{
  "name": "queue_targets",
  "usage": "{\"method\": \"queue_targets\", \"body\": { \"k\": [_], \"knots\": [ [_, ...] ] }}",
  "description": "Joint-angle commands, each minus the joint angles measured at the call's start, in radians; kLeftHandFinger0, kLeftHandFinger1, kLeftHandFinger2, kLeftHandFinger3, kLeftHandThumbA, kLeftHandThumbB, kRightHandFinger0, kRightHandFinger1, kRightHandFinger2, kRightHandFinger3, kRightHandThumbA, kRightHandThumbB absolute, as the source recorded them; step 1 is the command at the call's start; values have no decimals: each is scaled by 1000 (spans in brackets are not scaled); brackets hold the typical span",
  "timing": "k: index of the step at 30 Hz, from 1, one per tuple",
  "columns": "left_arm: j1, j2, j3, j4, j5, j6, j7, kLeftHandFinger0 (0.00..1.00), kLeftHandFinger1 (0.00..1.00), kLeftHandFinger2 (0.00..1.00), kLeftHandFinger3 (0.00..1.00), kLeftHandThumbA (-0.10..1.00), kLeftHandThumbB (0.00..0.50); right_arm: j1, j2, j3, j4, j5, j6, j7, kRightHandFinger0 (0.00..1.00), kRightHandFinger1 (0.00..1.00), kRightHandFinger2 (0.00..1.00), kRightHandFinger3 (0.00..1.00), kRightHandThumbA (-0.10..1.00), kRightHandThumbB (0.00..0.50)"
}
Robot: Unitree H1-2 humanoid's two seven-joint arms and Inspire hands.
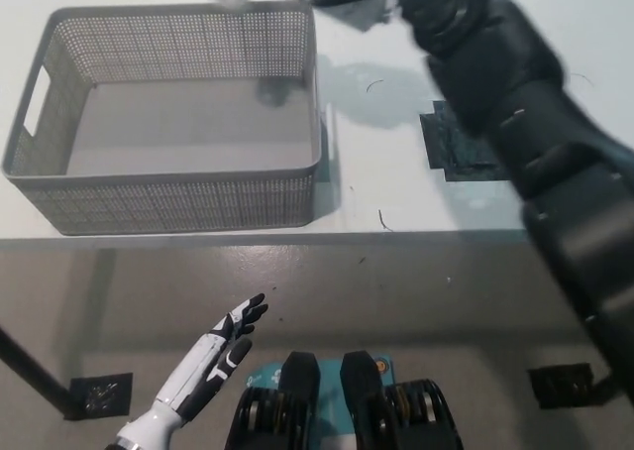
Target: Use the right hand to pick up a power strip and put it into a container on the left side
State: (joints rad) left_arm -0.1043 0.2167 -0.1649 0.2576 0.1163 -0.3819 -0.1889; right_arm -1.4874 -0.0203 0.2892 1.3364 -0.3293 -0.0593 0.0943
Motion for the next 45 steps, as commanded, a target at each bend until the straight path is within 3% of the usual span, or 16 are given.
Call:
{"method": "queue_targets", "body": {
  "k": [1, 8, 10, 11, 12, 13, 14, 15, 20, 28, 32, 37, 38, 39, 42, 45],
  "knots": [
    [-22, 8, -10, -13, 13, -10, -15, 1000, 1000, 1000, 1000, 1000, 189, -97, 50, 20, -41, -7, -122, 9, 0, 191, 437, 381, -55, 177],
    [-39, 8, -17, -8, 22, -13, -26, 1000, 1000, 1000, 1000, 1000, 187, -77, 106, 70, -4, -40, -136, -12, 0, 258, 539, 512, -38, 187],
    [-40, 8, -18, -11, 26, -8, -26, 1000, 1000, 1000, 1000, 1000, 195, -78, 117, 85, 5, -50, -108, -4, 13, 292, 562, 543, 29, 192],
    [-43, 7, -19, -11, 25, -3, -28, 1000, 1000, 1000, 1000, 1000, 197, -82, 125, 112, 14, -75, -84, 16, 407, 724, 891, 859, 274, 237],
    [-44, 6, -20, -12, 22, -2, -30, 1000, 1000, 1000, 1000, 1000, 198, -92, 130, 132, 26, -89, -44, 66, 775, 1000, 1000, 1000, 514, 317],
    [-44, 6, -22, -15, 21, 2, -33, 1000, 1000, 1000, 1000, 1000, 198, -101, 133, 150, 35, -99, -7, 116, 961, 1000, 1000, 1000, 571, 322],
    [-44, 6, -22, -17, 17, 3, -35, 1000, 1000, 1000, 1000, 1000, 198, -103, 134, 158, 40, -101, -6, 135, 1000, 1000, 1000, 1000, 628, 357],
    [-46, 6, -21, -11, 9, -1, -38, 1000, 1000, 1000, 1000, 998, 208, -101, 136, 186, 46, -122, -5, 141, 1000, 1000, 1000, 1000, 641, 404],
    [-58, 9, -22, -15, 9, 8, -50, 1000, 1000, 1000, 1000, 999, 219, -92, 120, 234, 61, -143, 23, 132, 1000, 1000, 1000, 1000, 783, 450],
    [-77, 12, -24, -13, -2, 15, -74, 1000, 1000, 1000, 1000, 994, 248, -69, 74, 204, 64, -116, 18, 105, 1000, 1000, 1000, 1000, 987, 497],
    [-88, 8, -21, -5, -2, 12, -74, 1000, 1000, 1000, 1000, 997, 254, -95, 34, 165, 43, -94, -40, 60, 1000, 1000, 1000, 1000, 1000, 500],
    [-89, 9, -22, -10, 4, 9, -76, 1000, 1000, 1000, 1000, 999, 240, -148, -82, 27, -31, -1, -110, 57, 1000, 1000, 1000, 1000, 1000, 472],
    [-94, 9, -23, -5, 8, 4, -74, 1000, 1000, 1000, 1000, 1000, 229, -150, -106, 9, -58, 8, -132, 56, 1000, 1000, 1000, 1000, 1000, 399],
    [-101, 7, -24, 3, 12, -5, -72, 1000, 1000, 1000, 1000, 1000, 224, -149, -165, -31, -143, 19, -150, 71, 1000, 1000, 1000, 1000, 1000, 374],
    [-105, 8, -28, 7, 12, -5, -78, 1000, 1000, 1000, 1000, 1000, 207, -94, -269, -117, -369, 74, -59, 170, 1000, 1000, 1000, 1000, 1000, 446],
    [-107, 7, -25, 17, 6, -9, -77, 1000, 1000, 1000, 1000, 1000, 214, 13, -400, -130, -652, 46, 18, 236, 1000, 1000, 1000, 1000, 1000, 435]
  ]
}}
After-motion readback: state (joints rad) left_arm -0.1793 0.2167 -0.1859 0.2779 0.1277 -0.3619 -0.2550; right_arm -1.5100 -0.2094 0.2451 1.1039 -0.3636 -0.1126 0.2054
